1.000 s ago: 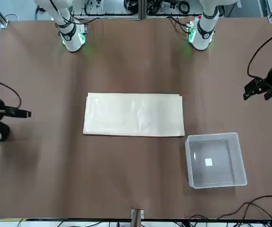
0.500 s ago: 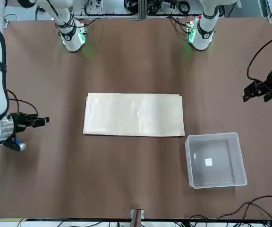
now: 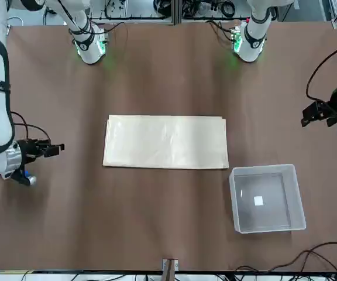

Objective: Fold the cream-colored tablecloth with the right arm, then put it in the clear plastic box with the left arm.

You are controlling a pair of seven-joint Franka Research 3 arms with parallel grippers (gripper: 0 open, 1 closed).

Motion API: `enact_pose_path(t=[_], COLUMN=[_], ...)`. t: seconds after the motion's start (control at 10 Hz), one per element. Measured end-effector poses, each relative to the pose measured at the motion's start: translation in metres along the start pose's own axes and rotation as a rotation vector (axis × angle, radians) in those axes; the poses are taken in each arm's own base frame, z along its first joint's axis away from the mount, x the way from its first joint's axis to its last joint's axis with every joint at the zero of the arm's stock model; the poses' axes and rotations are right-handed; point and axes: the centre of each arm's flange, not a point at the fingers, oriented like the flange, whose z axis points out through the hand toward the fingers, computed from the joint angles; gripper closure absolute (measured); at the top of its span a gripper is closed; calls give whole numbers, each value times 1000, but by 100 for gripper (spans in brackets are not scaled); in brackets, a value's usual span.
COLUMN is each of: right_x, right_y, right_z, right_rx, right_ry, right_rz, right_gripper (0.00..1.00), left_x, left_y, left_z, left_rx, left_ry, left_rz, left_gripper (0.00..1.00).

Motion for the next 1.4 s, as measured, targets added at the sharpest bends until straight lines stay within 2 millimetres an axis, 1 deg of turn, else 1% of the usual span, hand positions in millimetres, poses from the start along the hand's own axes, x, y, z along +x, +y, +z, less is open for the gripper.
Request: enact_pose_path(t=[0.3, 0.4, 0.5, 0.7, 0.8, 1.1, 1.3, 1.4], right_x=[10, 11, 9, 4, 1, -1, -3, -2], right_y=[9, 10, 9, 4, 1, 1, -7, -9], right_z=[23, 26, 24, 18, 20, 59, 80, 94], right_rx=[10, 10, 12, 13, 13, 2, 10, 22], right_ry=[37, 38, 41, 52, 64, 80, 57, 58], right_rz=[-15, -22, -29, -42, -45, -36, -39, -33], right_gripper=[0, 0, 0, 0, 0, 0, 0, 0], left_x=[0, 0, 0, 0, 0, 0, 0, 0], left_y=[-1, 0, 0, 0, -1, -1, -1, -1], left_z=[0, 0, 0, -1, -1, -1, -1, -1], left_rx=[0, 0, 0, 0, 0, 0, 0, 0], left_ry=[0, 0, 1, 1, 1, 1, 1, 1], left_rz=[-1, 0, 0, -1, -1, -1, -1, -1], left_gripper=[0, 0, 0, 0, 0, 0, 0, 0])
